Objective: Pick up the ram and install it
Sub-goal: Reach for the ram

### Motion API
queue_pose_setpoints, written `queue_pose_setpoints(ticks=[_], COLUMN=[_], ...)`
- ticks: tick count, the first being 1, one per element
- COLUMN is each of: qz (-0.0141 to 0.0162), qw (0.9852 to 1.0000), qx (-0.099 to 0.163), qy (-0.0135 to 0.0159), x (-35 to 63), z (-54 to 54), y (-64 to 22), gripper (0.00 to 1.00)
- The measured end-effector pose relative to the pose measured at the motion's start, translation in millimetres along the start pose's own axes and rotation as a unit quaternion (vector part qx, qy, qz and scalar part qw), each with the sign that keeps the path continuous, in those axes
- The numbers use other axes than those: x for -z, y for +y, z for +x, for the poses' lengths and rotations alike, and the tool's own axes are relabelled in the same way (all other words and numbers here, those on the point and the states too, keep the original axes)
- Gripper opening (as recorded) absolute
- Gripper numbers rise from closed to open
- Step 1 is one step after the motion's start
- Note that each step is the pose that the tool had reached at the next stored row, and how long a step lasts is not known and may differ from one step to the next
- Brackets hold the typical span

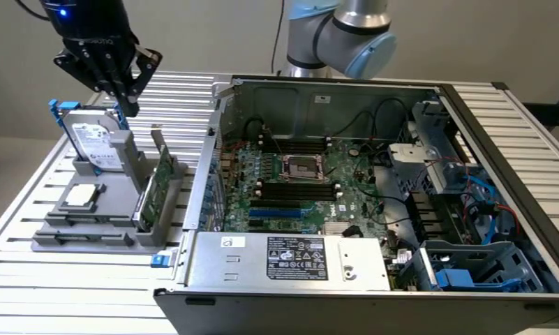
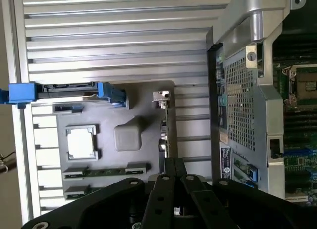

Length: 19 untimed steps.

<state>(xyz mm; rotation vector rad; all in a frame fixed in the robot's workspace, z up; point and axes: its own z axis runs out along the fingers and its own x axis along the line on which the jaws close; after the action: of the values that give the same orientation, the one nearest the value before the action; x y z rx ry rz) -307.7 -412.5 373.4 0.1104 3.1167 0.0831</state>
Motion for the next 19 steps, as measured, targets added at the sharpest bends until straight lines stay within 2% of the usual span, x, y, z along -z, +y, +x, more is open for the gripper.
queue_pose_setpoints(ticks=[7, 19], qz=[0.0001, 0.0008], qw=[1.0000, 0.9999], qx=[0.000, -0.001], qy=[0.0005, 0.0105], x=[-7.4, -21.1], z=[28.2, 55.7], y=[-11.6, -31.6], gripper=[0.11, 0.11])
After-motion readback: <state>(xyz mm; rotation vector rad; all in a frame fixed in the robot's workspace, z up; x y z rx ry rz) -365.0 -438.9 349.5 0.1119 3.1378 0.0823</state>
